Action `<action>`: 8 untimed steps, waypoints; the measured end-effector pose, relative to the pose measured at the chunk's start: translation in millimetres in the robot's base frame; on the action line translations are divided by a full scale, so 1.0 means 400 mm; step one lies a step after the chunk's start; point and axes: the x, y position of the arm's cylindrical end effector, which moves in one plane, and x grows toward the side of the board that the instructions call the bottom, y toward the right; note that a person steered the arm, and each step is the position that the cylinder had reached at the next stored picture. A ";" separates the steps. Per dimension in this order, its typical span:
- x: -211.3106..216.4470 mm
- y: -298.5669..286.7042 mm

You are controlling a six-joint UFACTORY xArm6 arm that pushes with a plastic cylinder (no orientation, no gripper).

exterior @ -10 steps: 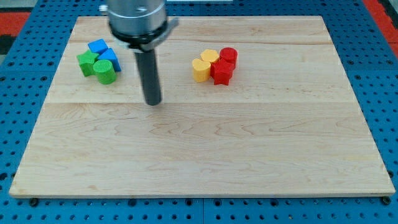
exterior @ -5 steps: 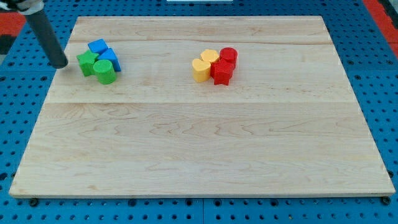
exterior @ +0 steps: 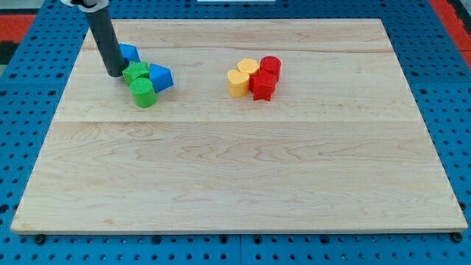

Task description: Slide the group of blocks towards the center

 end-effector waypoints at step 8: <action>0.172 0.294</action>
